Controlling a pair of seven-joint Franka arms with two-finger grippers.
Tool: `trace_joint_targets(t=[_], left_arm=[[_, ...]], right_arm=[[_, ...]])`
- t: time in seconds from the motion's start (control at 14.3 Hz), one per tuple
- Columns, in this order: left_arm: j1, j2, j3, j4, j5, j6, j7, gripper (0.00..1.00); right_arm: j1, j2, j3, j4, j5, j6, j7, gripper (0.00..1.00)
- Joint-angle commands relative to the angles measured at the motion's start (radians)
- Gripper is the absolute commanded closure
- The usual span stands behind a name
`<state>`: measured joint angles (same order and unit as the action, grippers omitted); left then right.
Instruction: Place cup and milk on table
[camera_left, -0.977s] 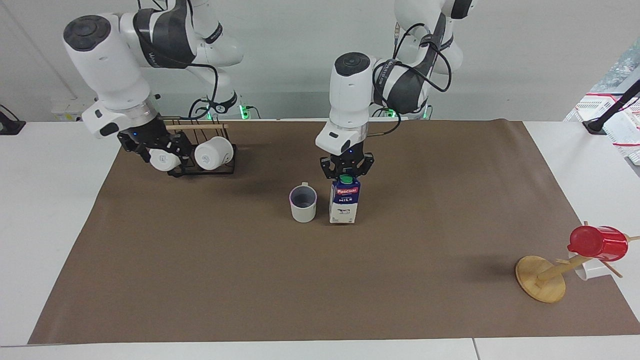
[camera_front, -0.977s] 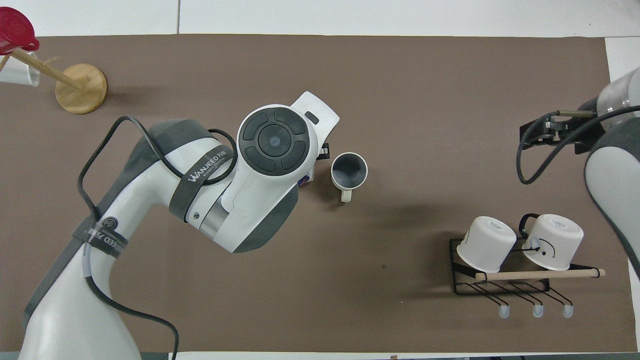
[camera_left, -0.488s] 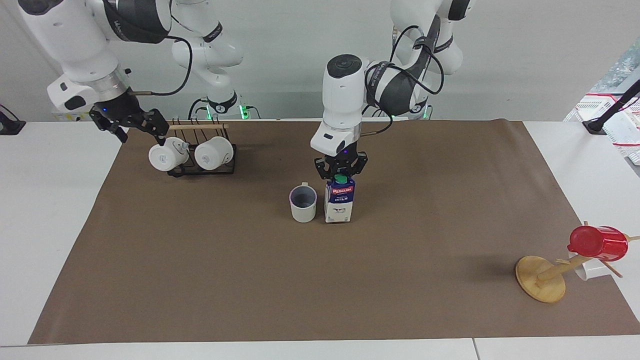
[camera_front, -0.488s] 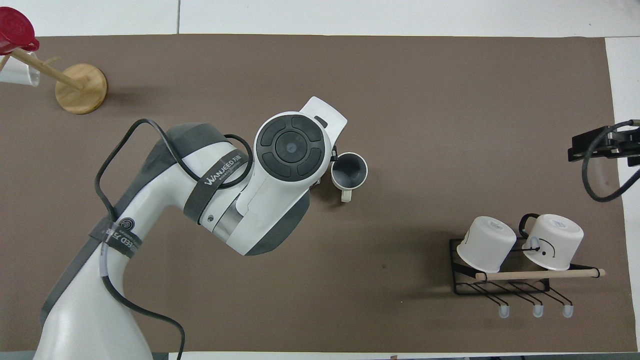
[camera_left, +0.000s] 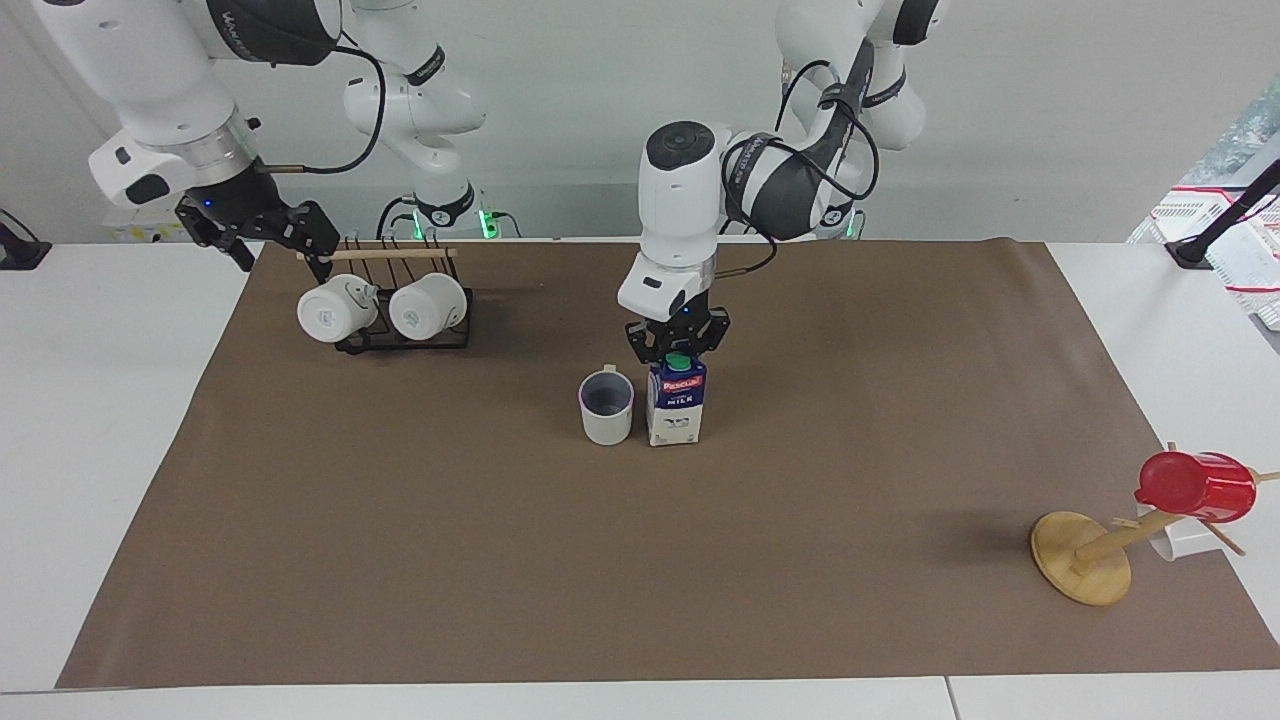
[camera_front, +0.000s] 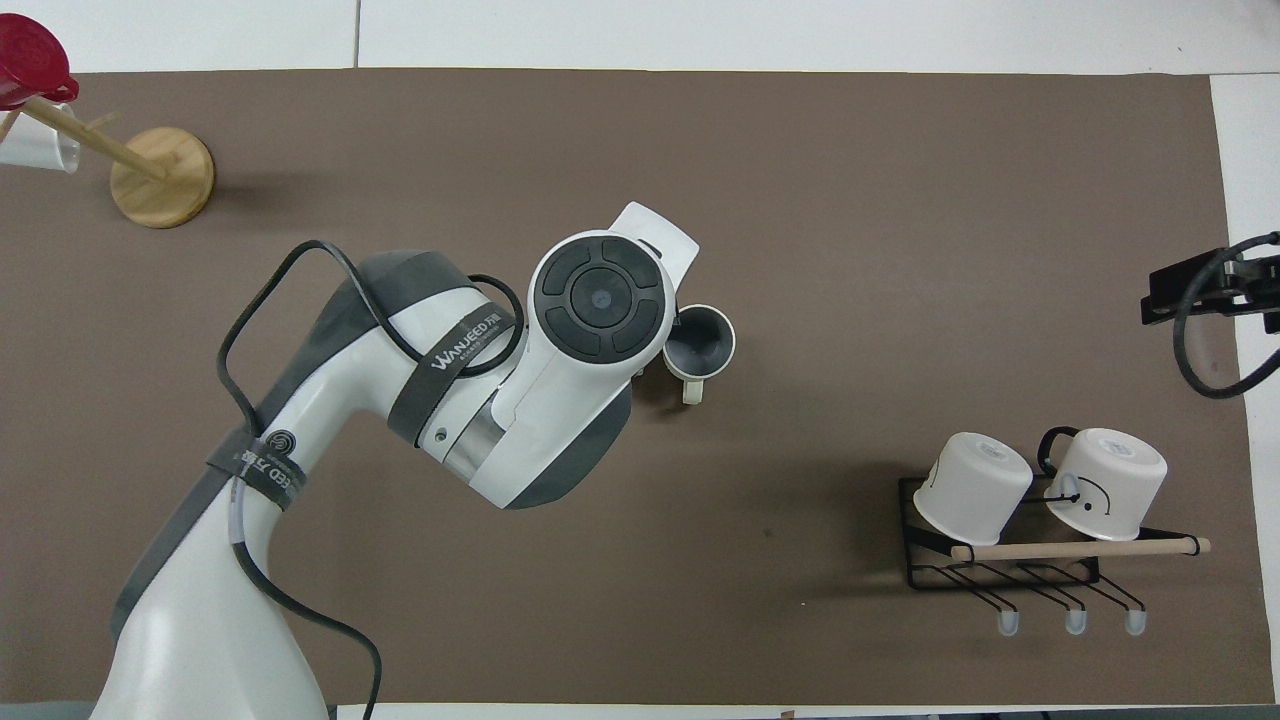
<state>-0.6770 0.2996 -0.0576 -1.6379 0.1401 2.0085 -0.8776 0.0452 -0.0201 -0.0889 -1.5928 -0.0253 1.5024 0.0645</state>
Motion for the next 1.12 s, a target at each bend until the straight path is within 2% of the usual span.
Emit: trace_joint_targets(t=[0.0,0.14,0.21,0.28,0.35,0.42,0.7,1.05], left_arm=[[-0.027,-0.005,0.012,-0.013,0.023,-0.005,-0.023,1.00],[-0.027,-0.005,0.013,-0.014,0.023,0.003,-0.021,1.00],[-0.026,-0.005,0.012,-0.014,0.023,0.004,-0.020,0.90],[-0.024,-0.005,0.013,-0.014,0.023,0.004,-0.017,0.52],[-0.024,-0.005,0.012,-0.014,0.023,0.006,-0.017,0.19],[-0.023,-0.005,0.013,-0.014,0.023,0.009,-0.017,0.00],[-0.019,-0.033,0.015,0.000,0.019,0.004,-0.021,0.00],[0.022,-0.163,0.022,-0.028,0.015,-0.117,-0.005,0.00]], right_arm=[[-0.004,-0.004,0.005,-0.001,-0.001,-0.013,-0.011,0.00],[-0.007,-0.007,0.005,-0.007,-0.001,-0.011,-0.011,0.00],[-0.008,-0.008,0.003,-0.007,-0.001,-0.011,-0.011,0.00],[-0.008,-0.008,0.003,-0.007,-0.001,-0.011,-0.012,0.00],[-0.005,-0.008,0.005,-0.007,-0.001,-0.011,-0.011,0.00],[-0.004,-0.008,0.003,-0.007,-0.001,-0.013,-0.009,0.00],[-0.001,-0.006,0.005,-0.003,-0.001,-0.011,-0.011,0.00],[0.001,-0.006,0.006,-0.001,-0.002,-0.011,-0.009,0.00]])
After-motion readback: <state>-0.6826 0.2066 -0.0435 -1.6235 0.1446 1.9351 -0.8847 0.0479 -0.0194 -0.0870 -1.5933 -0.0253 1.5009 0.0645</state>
